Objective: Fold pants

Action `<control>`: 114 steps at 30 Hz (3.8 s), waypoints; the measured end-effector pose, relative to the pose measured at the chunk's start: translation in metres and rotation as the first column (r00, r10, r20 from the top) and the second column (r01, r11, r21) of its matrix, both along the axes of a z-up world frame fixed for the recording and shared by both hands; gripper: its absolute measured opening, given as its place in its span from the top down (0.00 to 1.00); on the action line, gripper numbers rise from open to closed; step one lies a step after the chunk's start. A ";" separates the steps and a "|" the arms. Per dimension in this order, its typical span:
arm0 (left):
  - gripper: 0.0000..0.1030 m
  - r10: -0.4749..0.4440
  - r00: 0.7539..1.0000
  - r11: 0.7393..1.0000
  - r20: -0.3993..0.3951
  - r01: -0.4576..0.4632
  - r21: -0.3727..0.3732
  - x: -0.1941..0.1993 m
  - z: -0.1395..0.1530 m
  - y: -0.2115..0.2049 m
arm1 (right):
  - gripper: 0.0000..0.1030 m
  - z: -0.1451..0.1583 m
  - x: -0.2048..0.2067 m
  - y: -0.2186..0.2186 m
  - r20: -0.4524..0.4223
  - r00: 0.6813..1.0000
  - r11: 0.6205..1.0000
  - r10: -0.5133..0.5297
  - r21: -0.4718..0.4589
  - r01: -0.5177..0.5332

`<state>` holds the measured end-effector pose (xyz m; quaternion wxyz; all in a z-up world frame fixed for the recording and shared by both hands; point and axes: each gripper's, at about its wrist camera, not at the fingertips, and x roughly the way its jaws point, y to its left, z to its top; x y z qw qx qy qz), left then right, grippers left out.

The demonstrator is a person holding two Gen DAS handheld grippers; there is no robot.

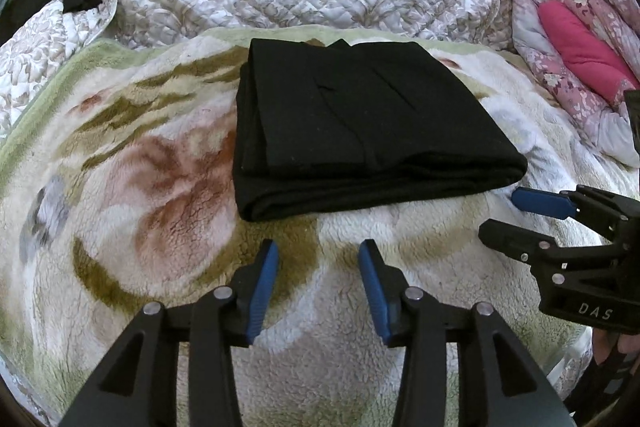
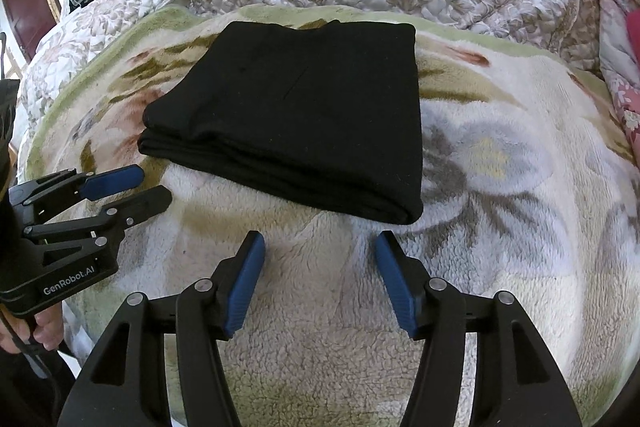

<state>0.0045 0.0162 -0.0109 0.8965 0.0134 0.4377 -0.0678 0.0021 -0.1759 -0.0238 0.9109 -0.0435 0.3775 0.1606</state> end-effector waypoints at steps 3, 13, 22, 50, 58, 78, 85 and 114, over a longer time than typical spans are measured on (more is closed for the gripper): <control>0.55 -0.001 1.000 1.000 0.000 0.001 0.005 0.000 0.000 0.000 | 0.43 0.000 0.000 0.000 0.000 1.000 1.000 0.000 0.000 0.000; 0.54 -0.002 1.000 1.000 -0.001 0.002 0.009 0.000 0.000 -0.001 | 0.43 -0.001 0.000 0.001 0.001 1.000 1.000 -0.001 0.000 0.001; 0.53 -0.003 1.000 1.000 -0.002 0.003 0.011 0.000 0.000 -0.001 | 0.43 -0.001 -0.001 0.001 0.001 1.000 1.000 -0.002 -0.001 0.002; 0.51 -0.004 1.000 1.000 -0.004 0.004 0.016 0.000 -0.001 -0.002 | 0.42 -0.002 -0.001 0.003 0.003 1.000 1.000 -0.004 -0.003 0.004; 0.50 -0.005 1.000 1.000 -0.005 0.005 0.017 0.000 0.000 -0.002 | 0.42 -0.002 -0.001 0.003 0.004 1.000 1.000 -0.005 -0.005 0.005; 0.49 -0.005 1.000 1.000 -0.008 0.005 0.016 0.001 0.000 -0.001 | 0.42 -0.002 -0.001 0.004 0.005 1.000 1.000 -0.006 -0.007 0.006; 0.48 -0.006 1.000 1.000 -0.009 0.006 0.016 0.001 0.000 -0.001 | 0.42 -0.002 -0.001 0.004 0.005 1.000 1.000 -0.007 -0.007 0.007; 0.41 -0.009 1.000 1.000 -0.015 0.009 0.011 0.001 -0.001 0.000 | 0.42 -0.003 -0.002 0.004 0.007 1.000 1.000 -0.008 -0.009 0.008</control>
